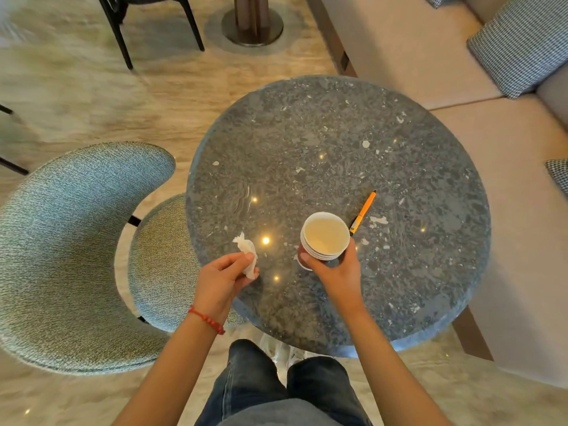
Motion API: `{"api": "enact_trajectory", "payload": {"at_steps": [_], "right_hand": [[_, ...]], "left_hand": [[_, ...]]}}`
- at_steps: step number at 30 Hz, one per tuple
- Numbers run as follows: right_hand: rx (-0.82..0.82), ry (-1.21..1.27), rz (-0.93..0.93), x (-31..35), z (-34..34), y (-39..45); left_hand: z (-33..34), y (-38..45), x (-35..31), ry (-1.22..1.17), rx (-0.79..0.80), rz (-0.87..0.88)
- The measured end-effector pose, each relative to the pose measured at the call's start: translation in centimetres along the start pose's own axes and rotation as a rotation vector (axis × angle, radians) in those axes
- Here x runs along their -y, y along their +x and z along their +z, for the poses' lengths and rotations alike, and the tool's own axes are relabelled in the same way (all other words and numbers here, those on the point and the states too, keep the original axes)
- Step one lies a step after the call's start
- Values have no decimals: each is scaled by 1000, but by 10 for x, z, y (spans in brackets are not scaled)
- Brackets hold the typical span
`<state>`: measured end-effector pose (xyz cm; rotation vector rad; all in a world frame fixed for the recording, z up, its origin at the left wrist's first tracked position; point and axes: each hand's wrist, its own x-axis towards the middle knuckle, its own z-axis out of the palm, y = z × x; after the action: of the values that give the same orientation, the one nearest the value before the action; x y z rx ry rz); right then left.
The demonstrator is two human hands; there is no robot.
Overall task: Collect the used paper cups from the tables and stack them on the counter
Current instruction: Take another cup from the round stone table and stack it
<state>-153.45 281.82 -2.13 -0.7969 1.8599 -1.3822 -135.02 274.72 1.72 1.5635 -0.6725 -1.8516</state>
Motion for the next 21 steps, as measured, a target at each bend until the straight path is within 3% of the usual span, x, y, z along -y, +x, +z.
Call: {"api": "enact_trajectory", "payload": {"at_steps": [9,15,21], "right_hand": [[-105,84,57,4,-31,-39],[-317,86,96,-2,-74,-78],[-548,125,93,-15,-135,-132]], "left_hand": [[19,-10,12,80,122,-5],[57,-29,29,215,274,-8],[109,-65,59,389,531,62]]}}
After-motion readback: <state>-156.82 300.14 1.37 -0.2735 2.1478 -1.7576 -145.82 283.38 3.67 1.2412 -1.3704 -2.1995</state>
